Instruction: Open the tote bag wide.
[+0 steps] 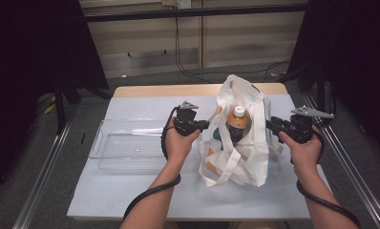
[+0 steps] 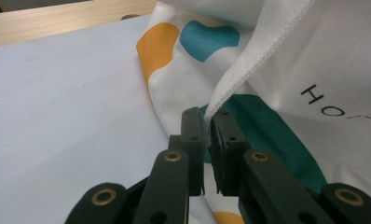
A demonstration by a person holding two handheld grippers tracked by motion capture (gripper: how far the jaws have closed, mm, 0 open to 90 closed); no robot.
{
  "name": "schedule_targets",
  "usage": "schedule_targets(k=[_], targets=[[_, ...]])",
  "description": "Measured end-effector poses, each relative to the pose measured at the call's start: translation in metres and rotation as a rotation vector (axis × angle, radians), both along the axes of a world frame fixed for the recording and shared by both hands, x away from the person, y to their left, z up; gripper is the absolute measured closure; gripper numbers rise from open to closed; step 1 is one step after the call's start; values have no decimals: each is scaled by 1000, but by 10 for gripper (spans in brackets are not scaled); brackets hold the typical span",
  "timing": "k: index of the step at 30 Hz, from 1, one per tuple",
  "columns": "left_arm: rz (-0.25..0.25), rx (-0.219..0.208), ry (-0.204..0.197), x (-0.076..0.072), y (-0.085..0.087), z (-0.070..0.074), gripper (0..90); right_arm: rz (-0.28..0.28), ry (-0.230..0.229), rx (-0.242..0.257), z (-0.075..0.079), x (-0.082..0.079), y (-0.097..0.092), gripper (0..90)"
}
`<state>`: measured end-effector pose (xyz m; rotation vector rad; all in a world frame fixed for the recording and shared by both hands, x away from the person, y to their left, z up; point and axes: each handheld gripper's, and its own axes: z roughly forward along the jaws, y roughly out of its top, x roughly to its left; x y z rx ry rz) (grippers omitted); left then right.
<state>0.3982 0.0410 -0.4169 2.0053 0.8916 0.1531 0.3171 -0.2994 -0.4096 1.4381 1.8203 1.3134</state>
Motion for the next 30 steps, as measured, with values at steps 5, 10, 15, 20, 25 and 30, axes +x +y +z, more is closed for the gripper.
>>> schedule_targets(k=[5, 10, 15, 20, 25, 30], targets=[[12, -10, 9, 0, 1, -1, 844, -22, 17, -21, -2, -1, -2, 869], [12, -4, 7, 1, 2, -1, 844, -42, 46, -7, -17, -2, -8, 883], [16, -5, 8, 1, 1, -1, 844, -46, 64, -1, -29, -3, -13, 884], [17, -5, 14, 1, 0, -3, 845, -57, 85, -1, -39, -6, -17, 884], [26, -10, 21, 2, 1, -4, 845, -66, 98, 6, -49, -9, -23, 884], [21, 10, 27, 2, 0, -6, 845, -67, 104, 11, -54, -10, -25, 884]])
